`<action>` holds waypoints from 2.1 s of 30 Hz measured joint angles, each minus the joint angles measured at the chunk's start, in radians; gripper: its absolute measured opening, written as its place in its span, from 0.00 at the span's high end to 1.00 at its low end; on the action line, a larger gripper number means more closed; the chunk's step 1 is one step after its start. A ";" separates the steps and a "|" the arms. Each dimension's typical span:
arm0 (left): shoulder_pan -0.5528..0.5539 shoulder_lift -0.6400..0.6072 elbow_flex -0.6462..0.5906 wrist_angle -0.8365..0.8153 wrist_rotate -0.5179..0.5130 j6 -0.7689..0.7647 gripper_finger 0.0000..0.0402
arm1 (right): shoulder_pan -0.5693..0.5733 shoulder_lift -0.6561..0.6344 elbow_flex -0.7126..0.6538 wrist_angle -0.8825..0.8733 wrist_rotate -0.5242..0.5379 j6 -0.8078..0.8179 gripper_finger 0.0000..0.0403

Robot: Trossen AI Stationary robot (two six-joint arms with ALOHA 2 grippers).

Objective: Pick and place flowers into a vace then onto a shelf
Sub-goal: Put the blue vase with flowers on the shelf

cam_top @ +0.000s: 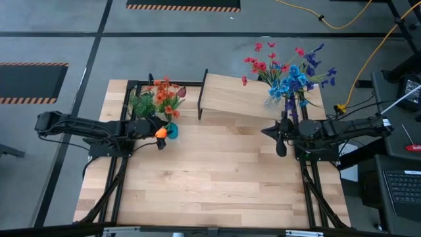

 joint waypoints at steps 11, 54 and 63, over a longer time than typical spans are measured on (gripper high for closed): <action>0.000 0.036 0.003 0.010 -0.005 -0.014 0.63 | 0.000 0.013 0.000 0.022 0.000 -0.003 0.97; -0.100 0.367 0.439 0.043 0.153 0.166 0.63 | 0.000 0.013 0.000 0.038 0.000 0.000 0.97; 0.027 0.523 0.690 0.022 0.247 0.220 0.63 | 0.000 0.013 0.000 0.045 0.000 -0.027 0.97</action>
